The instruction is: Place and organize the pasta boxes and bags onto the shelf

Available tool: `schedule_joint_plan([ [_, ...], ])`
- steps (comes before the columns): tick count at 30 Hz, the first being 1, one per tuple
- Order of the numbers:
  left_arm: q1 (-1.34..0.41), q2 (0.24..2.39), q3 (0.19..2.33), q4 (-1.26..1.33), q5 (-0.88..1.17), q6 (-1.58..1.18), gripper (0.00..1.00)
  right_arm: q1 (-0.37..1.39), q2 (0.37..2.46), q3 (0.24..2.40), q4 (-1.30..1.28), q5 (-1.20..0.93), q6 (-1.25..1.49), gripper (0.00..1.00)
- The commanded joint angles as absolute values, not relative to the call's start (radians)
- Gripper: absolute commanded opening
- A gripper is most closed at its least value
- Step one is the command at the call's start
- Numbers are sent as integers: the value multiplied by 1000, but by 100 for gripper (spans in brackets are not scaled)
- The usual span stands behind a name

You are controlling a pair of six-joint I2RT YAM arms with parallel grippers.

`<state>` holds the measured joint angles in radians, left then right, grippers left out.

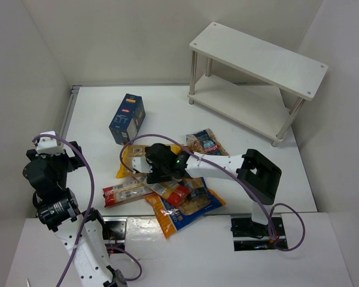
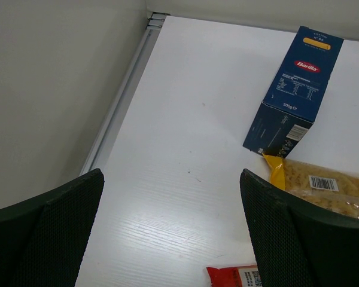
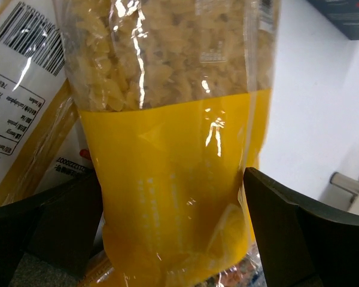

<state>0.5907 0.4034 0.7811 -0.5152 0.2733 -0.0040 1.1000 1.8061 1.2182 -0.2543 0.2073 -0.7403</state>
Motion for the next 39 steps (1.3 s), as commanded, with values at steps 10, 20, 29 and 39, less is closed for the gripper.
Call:
schedule_joint_plan([
  [10, 598, 396, 788, -476, 282, -6, 100, 1014, 1891, 1238, -238, -21, -848, 93],
  [20, 598, 387, 788, -476, 291, -6, 100, 754, 1823, 1535, -419, -367, -597, 0],
  [29, 598, 367, 788, -476, 310, 3, 100, 445, 1651, 1650, -550, -718, -439, 0],
  [39, 598, 348, 788, -476, 310, 3, 100, 308, 1599, 1660, -538, -906, -325, 0],
])
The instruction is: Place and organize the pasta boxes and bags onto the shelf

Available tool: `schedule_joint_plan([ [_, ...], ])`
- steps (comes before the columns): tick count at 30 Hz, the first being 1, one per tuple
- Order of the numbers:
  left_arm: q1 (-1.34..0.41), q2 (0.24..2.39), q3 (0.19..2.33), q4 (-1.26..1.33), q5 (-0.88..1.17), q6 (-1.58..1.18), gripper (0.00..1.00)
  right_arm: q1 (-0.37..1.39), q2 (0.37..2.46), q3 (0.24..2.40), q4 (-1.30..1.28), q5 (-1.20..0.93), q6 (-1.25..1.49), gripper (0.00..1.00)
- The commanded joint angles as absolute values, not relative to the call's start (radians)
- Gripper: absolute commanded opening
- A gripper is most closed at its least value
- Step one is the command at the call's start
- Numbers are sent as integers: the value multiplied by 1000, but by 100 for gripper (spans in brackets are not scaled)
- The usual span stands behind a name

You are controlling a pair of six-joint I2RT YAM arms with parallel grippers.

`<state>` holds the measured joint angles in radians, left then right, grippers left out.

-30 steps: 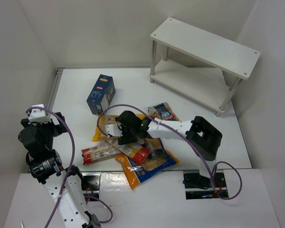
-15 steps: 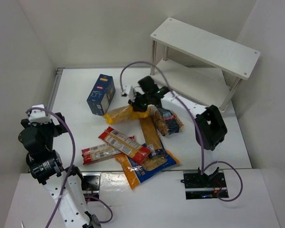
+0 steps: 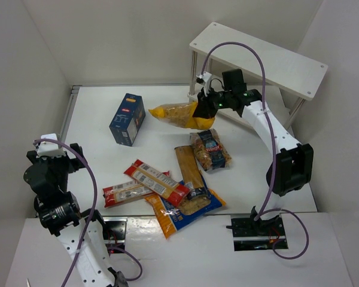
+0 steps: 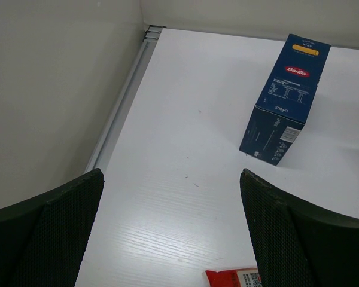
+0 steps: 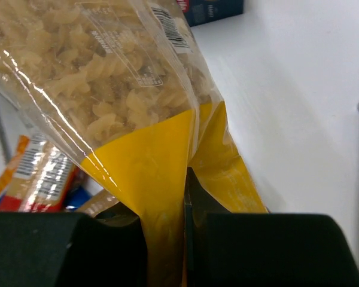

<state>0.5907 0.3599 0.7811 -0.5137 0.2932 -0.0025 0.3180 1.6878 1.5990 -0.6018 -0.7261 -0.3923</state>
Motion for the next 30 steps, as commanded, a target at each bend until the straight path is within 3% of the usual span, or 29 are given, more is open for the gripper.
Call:
schedule_joint_plan([
  [1, 598, 348, 788, -476, 310, 3, 100, 299, 1579, 1669, -538, -907, -313, 0],
  [22, 598, 357, 788, -476, 310, 3, 100, 253, 1364, 1873, -489, -694, -295, 0],
  [30, 598, 357, 788, -476, 310, 3, 100, 241, 1344, 1928, -416, -385, -316, 0],
])
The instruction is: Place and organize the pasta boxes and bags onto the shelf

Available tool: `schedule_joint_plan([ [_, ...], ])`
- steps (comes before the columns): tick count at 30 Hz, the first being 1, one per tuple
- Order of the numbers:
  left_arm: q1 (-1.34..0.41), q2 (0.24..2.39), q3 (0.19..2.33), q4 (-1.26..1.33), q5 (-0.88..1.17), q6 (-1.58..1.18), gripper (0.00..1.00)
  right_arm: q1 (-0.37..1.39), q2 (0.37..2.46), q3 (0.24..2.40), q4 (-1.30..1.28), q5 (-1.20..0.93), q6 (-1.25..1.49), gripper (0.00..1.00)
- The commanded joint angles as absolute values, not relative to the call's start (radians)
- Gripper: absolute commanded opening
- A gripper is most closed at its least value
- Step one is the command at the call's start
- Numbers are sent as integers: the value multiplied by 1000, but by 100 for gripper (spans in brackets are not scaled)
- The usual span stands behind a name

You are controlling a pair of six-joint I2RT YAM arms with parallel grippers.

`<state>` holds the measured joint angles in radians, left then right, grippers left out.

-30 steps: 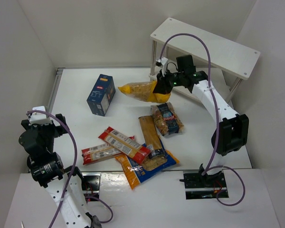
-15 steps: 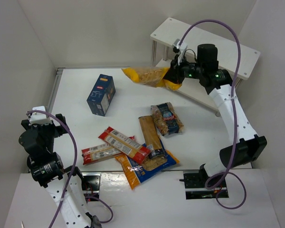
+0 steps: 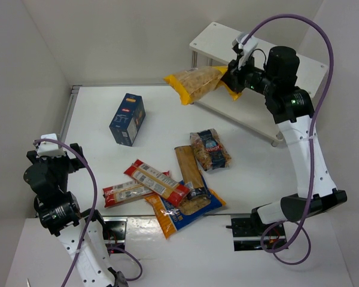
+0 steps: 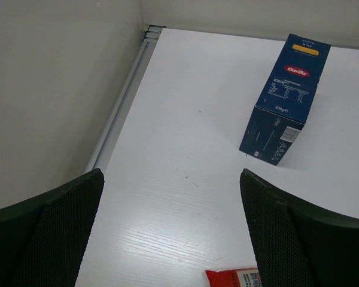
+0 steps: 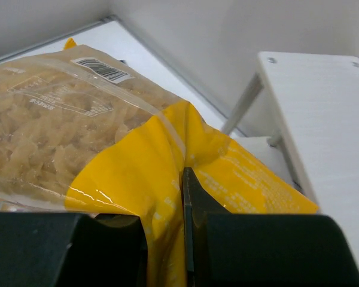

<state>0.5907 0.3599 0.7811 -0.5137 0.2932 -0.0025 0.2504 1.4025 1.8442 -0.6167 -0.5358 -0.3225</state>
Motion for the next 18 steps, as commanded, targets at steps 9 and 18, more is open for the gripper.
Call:
schedule_joint_plan([
  [9, 598, 357, 788, -476, 310, 3, 100, 175, 1364, 2019, -310, -123, -287, 0],
  [18, 598, 357, 788, -485, 310, 3, 100, 9, 1396, 2023, -301, -241, -164, 0],
])
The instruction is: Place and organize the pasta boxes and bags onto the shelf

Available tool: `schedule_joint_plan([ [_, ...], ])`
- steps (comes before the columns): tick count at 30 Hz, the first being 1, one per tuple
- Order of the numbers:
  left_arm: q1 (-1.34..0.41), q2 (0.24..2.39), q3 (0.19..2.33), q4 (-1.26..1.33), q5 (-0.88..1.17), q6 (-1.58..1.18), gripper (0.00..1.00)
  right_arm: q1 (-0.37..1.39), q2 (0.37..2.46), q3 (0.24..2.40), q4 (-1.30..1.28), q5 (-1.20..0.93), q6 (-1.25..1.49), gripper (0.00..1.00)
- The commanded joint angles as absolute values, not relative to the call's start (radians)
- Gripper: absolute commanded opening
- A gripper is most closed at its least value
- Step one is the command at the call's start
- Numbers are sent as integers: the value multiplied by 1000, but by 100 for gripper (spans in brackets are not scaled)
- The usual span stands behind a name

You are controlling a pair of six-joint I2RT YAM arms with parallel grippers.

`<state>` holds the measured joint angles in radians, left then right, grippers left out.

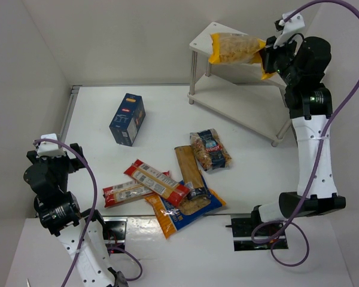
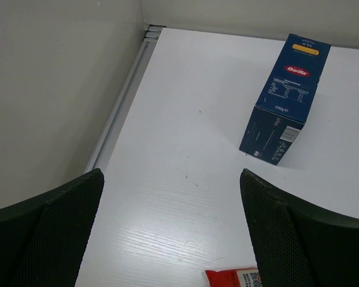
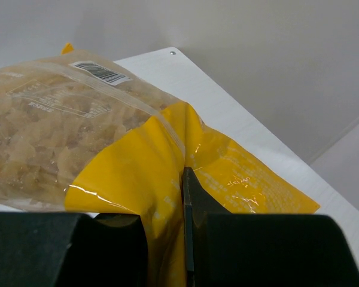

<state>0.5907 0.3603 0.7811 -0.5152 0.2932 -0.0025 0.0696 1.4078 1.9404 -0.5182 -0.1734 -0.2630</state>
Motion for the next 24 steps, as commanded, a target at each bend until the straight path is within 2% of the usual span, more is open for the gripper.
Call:
schedule_joint_plan([
  [1, 598, 357, 788, -485, 310, 3, 100, -33, 1410, 2039, -310, -259, -154, 0],
  [15, 607, 357, 788, -485, 310, 3, 100, -362, 1594, 2192, -370, -651, 6, 0],
  [24, 617, 367, 788, -485, 310, 3, 100, -416, 1718, 2319, -489, -810, 6, 0],
])
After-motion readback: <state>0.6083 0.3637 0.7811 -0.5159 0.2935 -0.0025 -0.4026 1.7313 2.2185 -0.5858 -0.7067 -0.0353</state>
